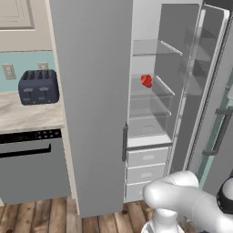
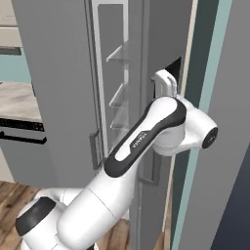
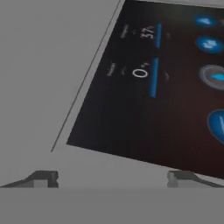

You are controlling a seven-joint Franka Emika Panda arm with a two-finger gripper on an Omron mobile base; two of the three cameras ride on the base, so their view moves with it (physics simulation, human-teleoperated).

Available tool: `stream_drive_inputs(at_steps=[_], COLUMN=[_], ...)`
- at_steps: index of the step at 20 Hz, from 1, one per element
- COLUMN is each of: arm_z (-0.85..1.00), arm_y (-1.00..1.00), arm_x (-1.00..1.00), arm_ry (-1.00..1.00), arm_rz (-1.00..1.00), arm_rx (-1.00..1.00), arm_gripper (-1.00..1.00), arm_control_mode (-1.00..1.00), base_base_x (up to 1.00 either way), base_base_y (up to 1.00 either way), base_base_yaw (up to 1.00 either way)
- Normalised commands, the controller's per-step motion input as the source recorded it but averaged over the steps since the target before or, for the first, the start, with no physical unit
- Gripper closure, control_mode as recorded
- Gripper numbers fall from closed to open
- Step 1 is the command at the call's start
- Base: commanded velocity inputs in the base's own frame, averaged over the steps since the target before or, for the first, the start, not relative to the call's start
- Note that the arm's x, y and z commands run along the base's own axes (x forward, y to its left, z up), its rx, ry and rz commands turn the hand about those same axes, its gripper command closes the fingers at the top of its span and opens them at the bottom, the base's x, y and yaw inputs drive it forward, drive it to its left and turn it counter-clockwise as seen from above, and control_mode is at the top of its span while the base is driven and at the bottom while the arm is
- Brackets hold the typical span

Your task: Pick up the frozen steak from the freezer, place it on any shelf in the fridge, and close the fridge and freezer doors when done.

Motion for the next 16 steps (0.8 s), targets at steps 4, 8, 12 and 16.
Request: stream_drive_inputs(at_steps=[4,8,12,16], arm_z=[0.21,0.19,0.20,0.15], arm_y=[1.00,1.00,0.87,0.70], arm_x=[0.00,0.02,0.13,0.21], arm_ry=[-0.05,-0.02,-0.02,-0.03], arm_rz=[0.00,0.00,-0.01,-0.04], arm_rx=[-0.13,-0.12,-0.08,-0.06], arm_gripper=[-1.00,-1.00,-1.00,-1.00], arm_control_mode=[-1.00,-1.00,-1.00,-1.00], base_base_x=[0.00,0.00,0.00,0.00], base_base_y=[0.00,0.00,0.00,0.00], base_base_yaw=[0.00,0.00,0.00,0.00])
